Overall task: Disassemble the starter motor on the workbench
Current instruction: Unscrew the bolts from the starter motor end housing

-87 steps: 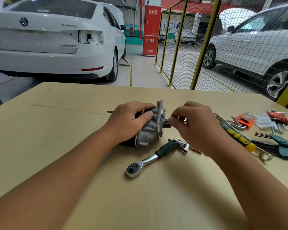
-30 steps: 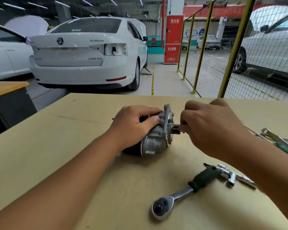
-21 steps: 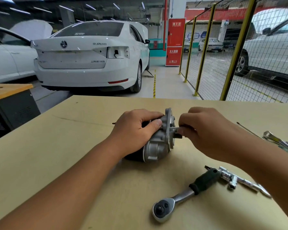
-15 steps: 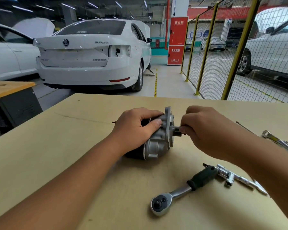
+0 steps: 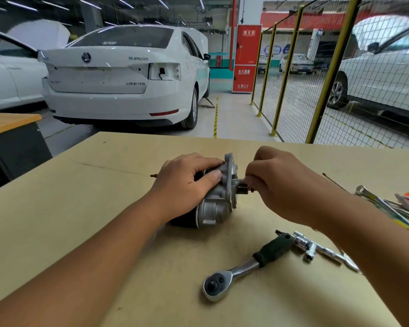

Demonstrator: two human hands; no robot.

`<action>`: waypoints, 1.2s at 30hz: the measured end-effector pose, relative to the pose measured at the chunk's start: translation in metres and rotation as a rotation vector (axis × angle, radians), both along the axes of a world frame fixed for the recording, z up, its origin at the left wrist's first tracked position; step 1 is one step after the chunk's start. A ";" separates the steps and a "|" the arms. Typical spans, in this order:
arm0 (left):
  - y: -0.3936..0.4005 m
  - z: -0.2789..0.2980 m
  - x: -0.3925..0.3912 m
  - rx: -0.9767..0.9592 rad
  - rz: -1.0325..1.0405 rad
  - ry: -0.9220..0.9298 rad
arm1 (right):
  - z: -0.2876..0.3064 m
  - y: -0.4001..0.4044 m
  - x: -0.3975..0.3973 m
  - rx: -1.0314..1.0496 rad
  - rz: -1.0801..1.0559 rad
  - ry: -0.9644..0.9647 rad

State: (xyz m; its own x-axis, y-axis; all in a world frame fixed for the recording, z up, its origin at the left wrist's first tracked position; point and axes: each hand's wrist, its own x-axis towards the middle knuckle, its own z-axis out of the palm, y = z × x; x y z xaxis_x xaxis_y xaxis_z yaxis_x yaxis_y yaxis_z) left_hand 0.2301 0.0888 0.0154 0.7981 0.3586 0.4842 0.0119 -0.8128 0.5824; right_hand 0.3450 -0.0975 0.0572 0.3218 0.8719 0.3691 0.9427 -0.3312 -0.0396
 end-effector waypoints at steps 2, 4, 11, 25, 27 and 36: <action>-0.001 0.000 0.000 0.005 0.001 0.003 | -0.003 0.002 -0.001 -0.028 -0.006 0.001; -0.001 0.001 -0.001 0.002 0.001 0.012 | -0.003 0.003 -0.002 -0.019 -0.022 -0.037; -0.001 0.002 -0.002 0.040 -0.003 0.046 | -0.001 0.003 -0.008 0.011 -0.094 -0.186; 0.000 0.003 -0.003 0.043 -0.013 0.059 | -0.006 0.007 -0.008 -0.024 -0.072 -0.157; 0.000 0.002 -0.003 0.046 -0.011 0.060 | -0.008 0.007 -0.010 -0.007 -0.101 -0.247; -0.001 0.003 -0.003 0.043 -0.014 0.065 | -0.015 0.008 -0.013 0.039 -0.136 -0.242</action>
